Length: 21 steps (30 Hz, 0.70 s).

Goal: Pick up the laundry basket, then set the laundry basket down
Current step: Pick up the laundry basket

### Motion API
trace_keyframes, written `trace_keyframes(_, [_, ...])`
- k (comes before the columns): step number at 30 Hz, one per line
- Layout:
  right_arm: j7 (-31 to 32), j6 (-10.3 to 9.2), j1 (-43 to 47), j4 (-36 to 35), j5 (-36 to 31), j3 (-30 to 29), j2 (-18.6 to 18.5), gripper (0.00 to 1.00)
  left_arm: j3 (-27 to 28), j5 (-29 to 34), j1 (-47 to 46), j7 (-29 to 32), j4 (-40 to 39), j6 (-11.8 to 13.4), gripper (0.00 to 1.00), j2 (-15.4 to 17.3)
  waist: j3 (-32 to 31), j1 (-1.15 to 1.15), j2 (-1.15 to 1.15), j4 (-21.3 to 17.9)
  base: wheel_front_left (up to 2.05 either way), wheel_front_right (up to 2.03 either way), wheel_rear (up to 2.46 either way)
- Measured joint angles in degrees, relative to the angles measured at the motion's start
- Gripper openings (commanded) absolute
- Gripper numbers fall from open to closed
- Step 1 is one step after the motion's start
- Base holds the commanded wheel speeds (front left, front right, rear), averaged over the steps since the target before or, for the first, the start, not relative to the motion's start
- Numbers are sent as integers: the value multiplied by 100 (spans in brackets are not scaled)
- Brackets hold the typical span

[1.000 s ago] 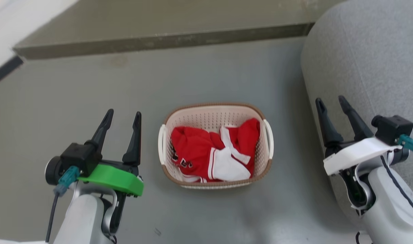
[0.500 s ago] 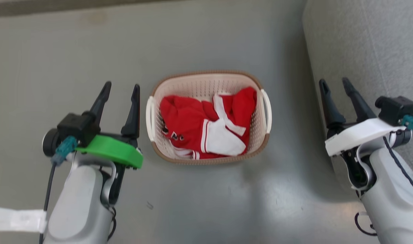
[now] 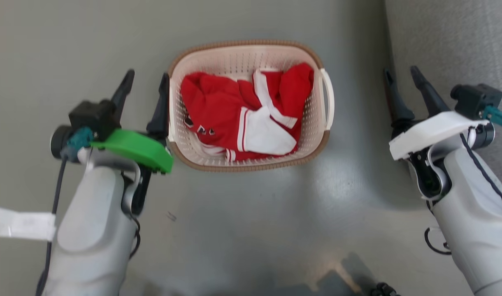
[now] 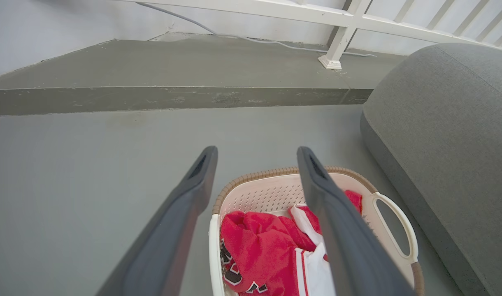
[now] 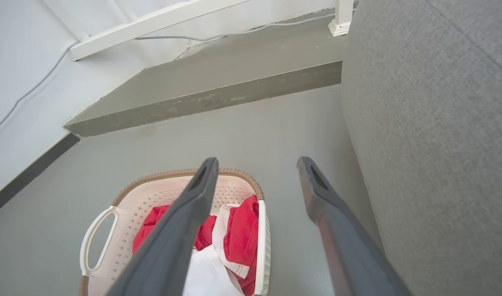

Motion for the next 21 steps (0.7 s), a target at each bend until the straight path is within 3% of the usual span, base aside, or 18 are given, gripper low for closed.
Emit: trace_keyframes(21, [339,56,-1257,1214,57,300,189,100,-77,-344,-1380,446,1399,-7,100,-55,1319,0,0,70,0,0,0])
